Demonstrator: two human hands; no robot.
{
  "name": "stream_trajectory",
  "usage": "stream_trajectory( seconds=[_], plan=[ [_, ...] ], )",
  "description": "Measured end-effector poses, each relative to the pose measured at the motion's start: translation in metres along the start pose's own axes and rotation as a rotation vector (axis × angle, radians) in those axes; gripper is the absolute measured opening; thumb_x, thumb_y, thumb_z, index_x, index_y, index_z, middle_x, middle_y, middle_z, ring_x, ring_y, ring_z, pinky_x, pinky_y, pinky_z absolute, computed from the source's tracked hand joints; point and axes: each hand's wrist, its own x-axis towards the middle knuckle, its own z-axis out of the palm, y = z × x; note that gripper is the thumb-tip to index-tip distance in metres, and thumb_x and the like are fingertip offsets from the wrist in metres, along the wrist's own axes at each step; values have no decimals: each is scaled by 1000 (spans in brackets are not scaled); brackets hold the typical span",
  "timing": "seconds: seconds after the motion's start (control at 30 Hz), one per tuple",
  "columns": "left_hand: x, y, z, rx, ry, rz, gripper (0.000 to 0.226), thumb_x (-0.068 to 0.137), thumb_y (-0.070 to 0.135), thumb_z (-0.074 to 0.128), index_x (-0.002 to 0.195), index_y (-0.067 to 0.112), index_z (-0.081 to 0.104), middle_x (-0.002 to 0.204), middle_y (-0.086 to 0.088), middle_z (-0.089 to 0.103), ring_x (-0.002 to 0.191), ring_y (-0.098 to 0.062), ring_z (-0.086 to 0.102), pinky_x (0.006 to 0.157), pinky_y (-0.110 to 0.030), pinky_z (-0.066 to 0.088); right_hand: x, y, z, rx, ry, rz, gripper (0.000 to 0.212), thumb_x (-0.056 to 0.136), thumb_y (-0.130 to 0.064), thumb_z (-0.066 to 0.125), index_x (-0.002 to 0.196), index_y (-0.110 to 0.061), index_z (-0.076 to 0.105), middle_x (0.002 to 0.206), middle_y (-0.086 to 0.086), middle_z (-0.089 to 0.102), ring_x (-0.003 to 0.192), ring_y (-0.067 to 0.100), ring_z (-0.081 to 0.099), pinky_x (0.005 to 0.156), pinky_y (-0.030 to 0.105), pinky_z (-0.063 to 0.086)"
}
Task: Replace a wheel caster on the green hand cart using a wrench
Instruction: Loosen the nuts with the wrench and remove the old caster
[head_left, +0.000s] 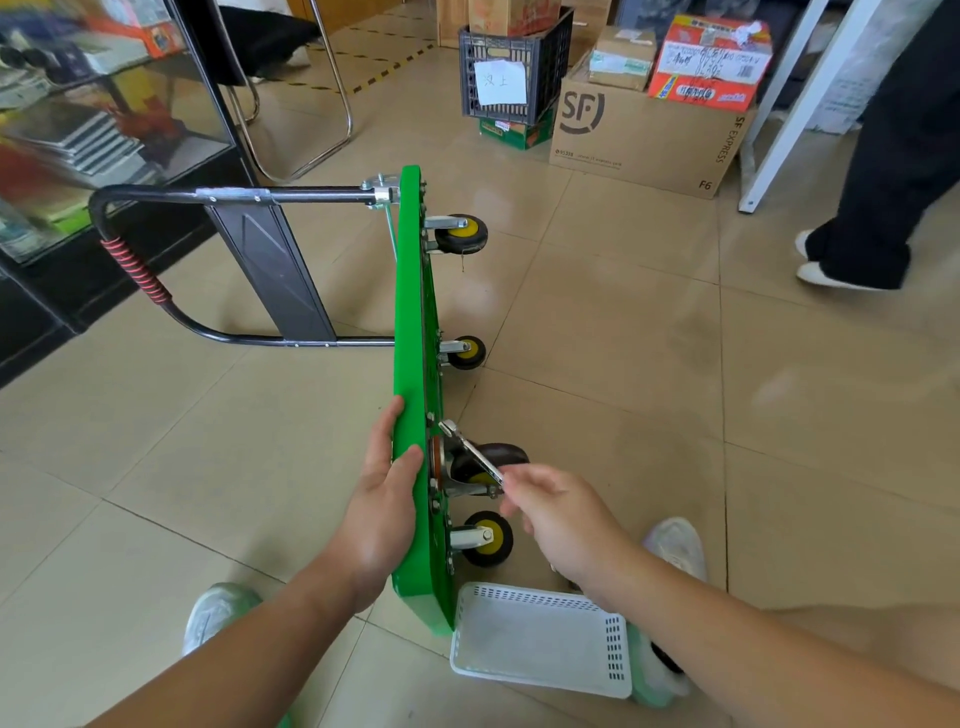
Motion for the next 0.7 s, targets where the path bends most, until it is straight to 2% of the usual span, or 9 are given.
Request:
stream_trajectory(
  seconds=[0.07, 0.13, 0.23, 0.33, 0.5, 0.6, 0.7],
  plan=[
    [-1, 1, 0, 1, 3, -4, 50, 111, 31, 36, 139, 71, 31, 143, 8, 57, 126, -25, 60, 109, -55, 46, -4, 7, 2, 45, -9, 41, 42, 98, -49, 47, 92, -13, 68, 72, -1, 53, 65, 13, 45, 70, 31, 37],
    [-1, 2, 1, 2, 5, -8, 50, 111, 31, 35, 141, 70, 30, 141, 6, 58, 122, -25, 62, 107, -56, 49, -9, 13, 4, 152, -33, 99, 37, 102, -40, 47, 104, -11, 70, 81, -3, 56, 72, 12, 45, 73, 30, 38],
    [-3, 3, 2, -5, 15, -11, 49, 111, 30, 36, 140, 70, 32, 138, 4, 61, 118, -27, 64, 105, -57, 50, -18, 18, 6, 338, -114, 156, 25, 106, -15, 45, 110, -13, 70, 81, -2, 55, 69, 10, 44, 58, 20, 37],
    [-4, 5, 2, -17, 17, -12, 49, 111, 29, 36, 136, 71, 35, 135, 6, 63, 114, -29, 66, 103, -58, 51, -27, 24, 13, 430, -198, 186, 20, 103, -7, 50, 109, -7, 70, 82, 3, 59, 66, 11, 50, 55, 22, 40],
    [-4, 5, 2, -36, -7, -20, 50, 111, 26, 35, 148, 60, 31, 138, 3, 61, 116, -28, 65, 104, -56, 51, -38, 37, 27, 467, -263, 264, 13, 99, -1, 58, 107, -2, 68, 87, 10, 65, 68, 15, 61, 58, 24, 50],
    [-3, 5, 1, -39, -9, -15, 51, 111, 25, 35, 150, 58, 30, 140, 9, 58, 121, -22, 63, 108, -53, 49, -40, 42, 37, 478, -239, 305, 9, 98, -3, 60, 103, 1, 66, 85, 11, 63, 67, 17, 60, 57, 25, 51],
    [-3, 5, 0, -39, -25, -18, 51, 111, 26, 35, 149, 60, 30, 140, 10, 57, 121, -23, 62, 107, -54, 50, -35, 45, 45, 470, -241, 331, 8, 99, -4, 59, 99, 0, 65, 82, 10, 61, 64, 17, 58, 57, 25, 50]
  ],
)
